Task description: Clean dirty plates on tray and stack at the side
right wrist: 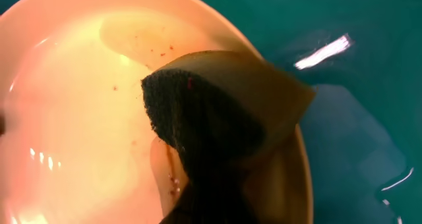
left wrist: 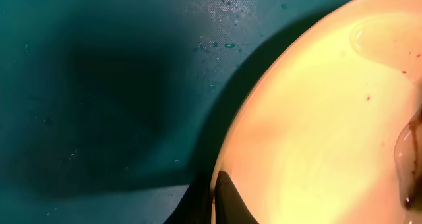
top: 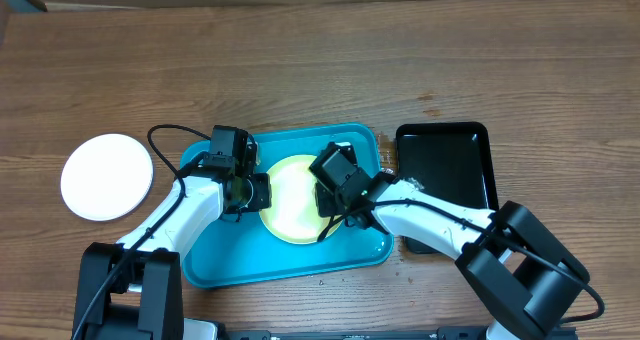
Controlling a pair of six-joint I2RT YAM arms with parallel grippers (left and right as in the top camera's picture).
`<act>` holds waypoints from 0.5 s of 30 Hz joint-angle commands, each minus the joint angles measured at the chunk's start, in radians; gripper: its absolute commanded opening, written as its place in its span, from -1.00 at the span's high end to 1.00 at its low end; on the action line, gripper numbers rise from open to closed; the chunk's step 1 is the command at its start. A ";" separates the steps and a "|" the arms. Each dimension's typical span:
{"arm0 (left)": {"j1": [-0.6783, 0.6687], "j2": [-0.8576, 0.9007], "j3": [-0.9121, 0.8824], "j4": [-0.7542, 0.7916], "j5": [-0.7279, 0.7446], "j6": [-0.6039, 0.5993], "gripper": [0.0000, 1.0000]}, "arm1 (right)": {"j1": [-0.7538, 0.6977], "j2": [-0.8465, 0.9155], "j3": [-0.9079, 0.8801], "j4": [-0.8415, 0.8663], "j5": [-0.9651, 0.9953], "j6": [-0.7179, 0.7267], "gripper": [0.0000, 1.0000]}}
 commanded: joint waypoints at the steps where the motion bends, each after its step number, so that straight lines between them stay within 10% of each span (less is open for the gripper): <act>1: -0.002 0.006 -0.007 0.004 0.008 -0.014 0.91 | 0.031 0.024 -0.040 -0.023 -0.060 0.109 0.92; 15: -0.002 0.006 -0.008 0.003 0.008 -0.014 0.91 | -0.082 0.018 0.095 -0.024 -0.152 0.095 0.92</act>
